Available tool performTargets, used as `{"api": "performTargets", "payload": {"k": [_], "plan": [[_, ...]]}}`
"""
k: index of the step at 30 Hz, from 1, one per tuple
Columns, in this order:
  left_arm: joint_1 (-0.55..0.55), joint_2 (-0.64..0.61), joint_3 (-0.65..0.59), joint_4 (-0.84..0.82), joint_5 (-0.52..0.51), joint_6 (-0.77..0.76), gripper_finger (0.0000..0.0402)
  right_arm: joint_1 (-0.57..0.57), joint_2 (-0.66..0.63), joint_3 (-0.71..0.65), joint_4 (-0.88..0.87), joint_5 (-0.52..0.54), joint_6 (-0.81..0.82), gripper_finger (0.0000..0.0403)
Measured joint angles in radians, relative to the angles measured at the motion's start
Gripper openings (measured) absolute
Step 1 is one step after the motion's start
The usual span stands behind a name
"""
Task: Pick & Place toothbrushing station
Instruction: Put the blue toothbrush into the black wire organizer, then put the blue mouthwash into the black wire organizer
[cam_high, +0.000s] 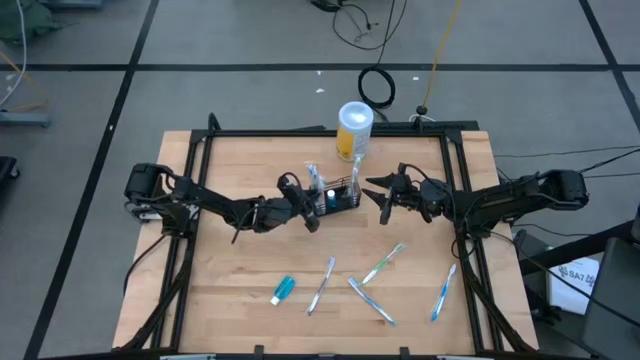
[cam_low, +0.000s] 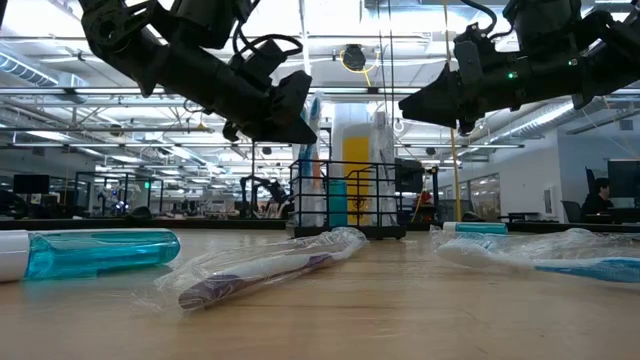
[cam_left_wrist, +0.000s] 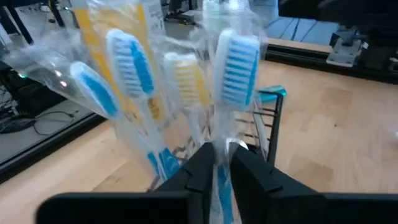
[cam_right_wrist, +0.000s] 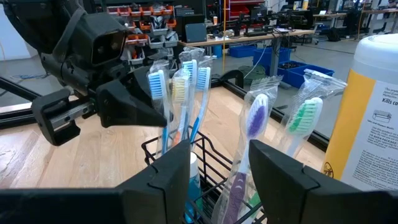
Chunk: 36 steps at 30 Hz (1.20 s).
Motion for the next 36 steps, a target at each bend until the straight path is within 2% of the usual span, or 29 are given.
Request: {"api": "performTargets", "payload": {"k": [7, 10, 14, 18, 25, 27, 32, 36], "plan": [[-0.003, -0.006, -0.001, -0.005, 0.015, 0.004, 0.0148, 0.0, 0.0, 0.0, 0.0, 0.0, 0.0, 0.0155], [-0.006, -0.044, 0.0, -0.031, 0.014, 0.01, 0.0181, 0.0, 0.0, 0.0, 0.0, 0.0, -0.001, 0.0155], [-0.017, -0.13, -0.001, -0.145, 0.015, -0.024, 0.0206, 0.0, 0.0, 0.0, 0.0, 0.0, -0.003, 0.0155], [-0.053, -0.223, 0.0, -0.278, 0.027, -0.065, 0.0211, 0.0, 0.0, 0.0, 0.0, 0.0, -0.007, 0.0155], [-0.183, -0.32, 0.0, -0.461, 0.207, -0.204, 0.0212, -0.002, 0.0, 0.001, 0.009, 0.0, -0.008, 0.0155], [-0.232, -0.324, 0.0, -0.488, 0.228, -0.274, 0.0212, -0.002, 0.0, 0.001, 0.008, 0.0, -0.013, 0.0155], [-0.369, -0.323, 0.0, -0.589, 0.229, -0.452, 0.0211, -0.002, 0.0, 0.001, 0.015, 0.0, -0.028, 0.0155], [-0.476, -0.322, 0.0, -0.718, 0.173, -0.58, 0.0211, -0.008, 0.0, 0.001, 0.044, 0.0, -0.075, 0.0155]]}}
